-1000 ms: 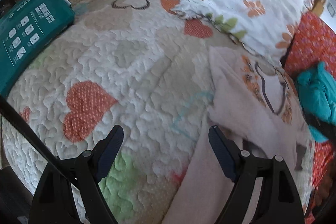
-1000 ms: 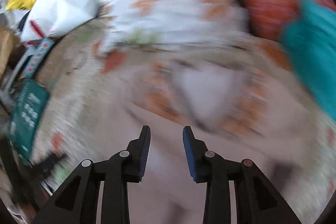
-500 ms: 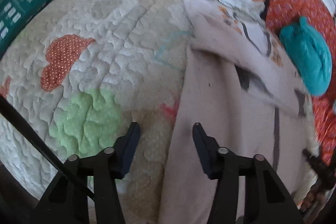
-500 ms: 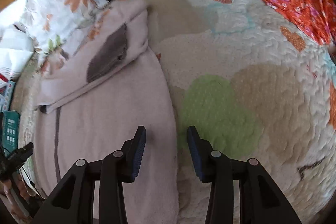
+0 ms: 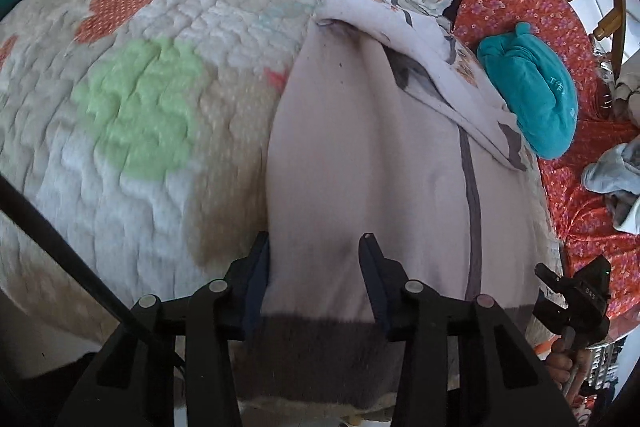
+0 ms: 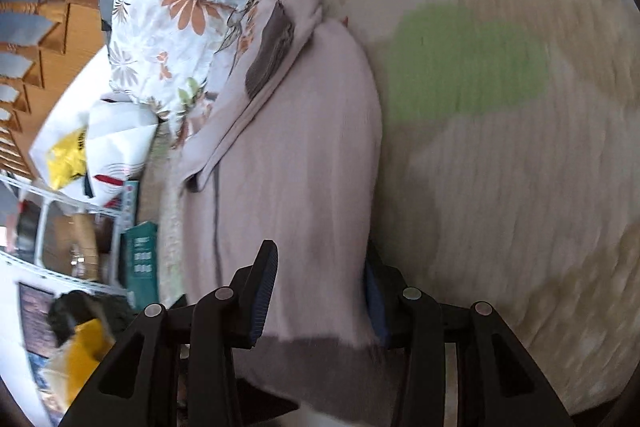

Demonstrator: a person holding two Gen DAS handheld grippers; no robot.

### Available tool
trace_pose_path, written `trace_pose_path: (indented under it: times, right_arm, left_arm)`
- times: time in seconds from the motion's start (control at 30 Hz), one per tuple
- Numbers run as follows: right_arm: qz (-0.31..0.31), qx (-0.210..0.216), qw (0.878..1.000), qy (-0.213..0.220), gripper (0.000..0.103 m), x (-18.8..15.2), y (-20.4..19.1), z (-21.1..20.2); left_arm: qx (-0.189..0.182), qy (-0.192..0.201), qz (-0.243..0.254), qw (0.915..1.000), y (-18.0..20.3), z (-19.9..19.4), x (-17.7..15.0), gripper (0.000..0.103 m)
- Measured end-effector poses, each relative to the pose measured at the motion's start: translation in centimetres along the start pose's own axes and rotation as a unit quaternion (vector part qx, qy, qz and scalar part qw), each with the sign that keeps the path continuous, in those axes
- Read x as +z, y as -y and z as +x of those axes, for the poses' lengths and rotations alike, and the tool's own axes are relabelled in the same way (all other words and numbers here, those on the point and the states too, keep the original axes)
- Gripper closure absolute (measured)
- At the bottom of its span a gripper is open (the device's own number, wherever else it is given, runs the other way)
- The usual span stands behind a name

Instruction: Fold small clothes

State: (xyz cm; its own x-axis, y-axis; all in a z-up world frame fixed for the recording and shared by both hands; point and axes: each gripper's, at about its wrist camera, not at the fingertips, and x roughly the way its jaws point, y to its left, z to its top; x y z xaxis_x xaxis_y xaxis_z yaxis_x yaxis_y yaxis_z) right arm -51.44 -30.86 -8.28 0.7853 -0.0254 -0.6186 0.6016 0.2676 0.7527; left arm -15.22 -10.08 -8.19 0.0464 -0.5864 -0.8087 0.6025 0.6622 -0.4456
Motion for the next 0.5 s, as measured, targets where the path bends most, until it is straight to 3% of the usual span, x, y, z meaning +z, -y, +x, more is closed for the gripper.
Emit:
trace_pose_path:
  times: [0.17,0.4,0.47,0.5]
  right_arm:
    - [-0.007,0.013,1.0,-0.013,0.058,-1.9,0.0,-0.2]
    - [-0.043,0.0,0.999,-0.03,0.058,-4.6,-1.0,0.5]
    - [-0.055,-0.01,0.998,-0.028,0.059,-5.2,-1.4,0.8]
    - [-0.06,-0.017,0.998,-0.024,0.064,-5.3,-1.5,0.8]
  left_arm:
    - [-0.031,-0.016,-0.023,0.9991,-0.3,-0.3,-2.3,0.062]
    - [-0.029,-0.005,-0.032,0.9991,-0.3,-0.5,-3.9,0.062]
    - [-0.007,-0.003,-0.027,0.9996,-0.1,-0.6,-4.1,0.074]
    - [0.011,-0.003,-0.024,0.9997,0.1,-0.5,-4.1,0.09]
